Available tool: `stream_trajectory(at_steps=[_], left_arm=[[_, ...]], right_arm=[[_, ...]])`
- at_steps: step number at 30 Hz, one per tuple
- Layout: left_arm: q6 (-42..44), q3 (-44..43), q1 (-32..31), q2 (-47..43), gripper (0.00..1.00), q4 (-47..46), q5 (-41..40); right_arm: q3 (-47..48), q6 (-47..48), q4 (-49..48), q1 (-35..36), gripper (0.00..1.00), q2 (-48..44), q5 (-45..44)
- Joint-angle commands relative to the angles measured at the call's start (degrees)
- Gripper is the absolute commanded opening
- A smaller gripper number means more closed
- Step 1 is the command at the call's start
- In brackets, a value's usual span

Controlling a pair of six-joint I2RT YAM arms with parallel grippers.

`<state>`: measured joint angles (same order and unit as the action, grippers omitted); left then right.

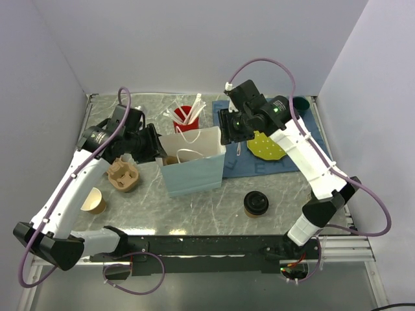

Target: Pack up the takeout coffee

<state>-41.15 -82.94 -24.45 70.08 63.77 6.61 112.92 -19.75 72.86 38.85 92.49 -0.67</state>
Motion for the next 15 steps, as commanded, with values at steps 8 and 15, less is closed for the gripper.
stream_trajectory(at_steps=[8, 15], left_arm=[[3.88, -5.56, 0.19, 5.40, 0.25, -1.98, -5.73], [2.48, -13.80, 0.19, 5.50, 0.01, -1.02, -1.88]], right_arm=[[0.55, 4.37, -6.86, -2.99, 0.44, 4.98, 2.33], [-3.24, 4.63, -9.22, -3.69, 0.00, 2.26, 4.18]])
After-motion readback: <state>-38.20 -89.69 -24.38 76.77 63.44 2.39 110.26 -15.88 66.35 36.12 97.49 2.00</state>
